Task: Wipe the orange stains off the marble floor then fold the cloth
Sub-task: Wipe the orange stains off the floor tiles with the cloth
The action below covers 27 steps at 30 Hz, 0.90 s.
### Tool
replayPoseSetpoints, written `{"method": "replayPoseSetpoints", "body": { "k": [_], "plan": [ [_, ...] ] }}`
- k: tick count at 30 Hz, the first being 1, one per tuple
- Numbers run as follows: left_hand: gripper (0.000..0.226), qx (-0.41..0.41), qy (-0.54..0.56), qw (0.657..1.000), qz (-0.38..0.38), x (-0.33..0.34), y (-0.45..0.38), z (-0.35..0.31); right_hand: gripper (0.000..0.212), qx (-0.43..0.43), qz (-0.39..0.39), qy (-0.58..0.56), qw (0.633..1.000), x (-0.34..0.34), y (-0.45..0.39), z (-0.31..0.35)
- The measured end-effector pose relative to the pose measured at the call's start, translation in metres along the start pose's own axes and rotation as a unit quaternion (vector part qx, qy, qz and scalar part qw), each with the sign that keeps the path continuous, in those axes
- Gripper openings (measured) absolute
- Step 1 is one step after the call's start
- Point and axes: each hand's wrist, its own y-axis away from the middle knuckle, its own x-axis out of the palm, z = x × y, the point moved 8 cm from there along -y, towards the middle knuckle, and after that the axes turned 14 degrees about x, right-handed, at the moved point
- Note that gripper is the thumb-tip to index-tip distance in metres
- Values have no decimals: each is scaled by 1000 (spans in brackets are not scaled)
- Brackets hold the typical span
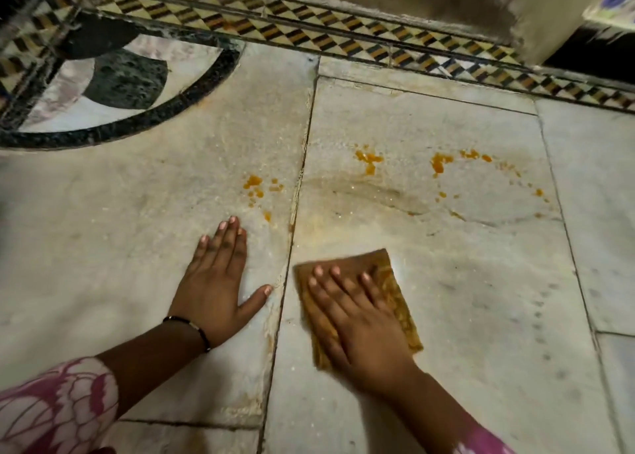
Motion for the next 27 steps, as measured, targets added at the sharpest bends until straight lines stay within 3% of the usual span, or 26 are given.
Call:
{"method": "replayPoseSetpoints", "body": {
  "k": [3, 6, 8, 10, 14, 20, 23, 27],
  "plan": [
    [91, 2, 8, 1000, -9, 1, 1, 2, 61, -2, 4, 23, 1000, -1, 42, -56],
    [90, -6, 39, 998, -48, -6, 2, 8, 60, 176, -28, -15, 984, -15, 21, -109],
    [88, -31, 50, 996, -72, -15, 2, 21, 61, 267, -55, -45, 961, -19, 2, -108],
    [87, -61, 48, 993, -86, -21, -1, 40, 61, 240, -56, -36, 969, -13, -6, -68],
    [89, -75, 60, 991, -88, -18, -13, 59, 59, 41, 2, -19, 999, 9, 1, 46],
    [75, -94, 104, 979, -146, -24, -6, 63, 60, -113, 29, 20, 993, 4, -98, 91],
    [78, -84, 95, 983, -133, -21, -9, 62, 59, -93, 17, 33, 995, -13, -175, 89],
    [79, -82, 85, 986, -119, -18, -10, 63, 58, 49, -21, -3, 999, -37, -254, 56]
  ]
}}
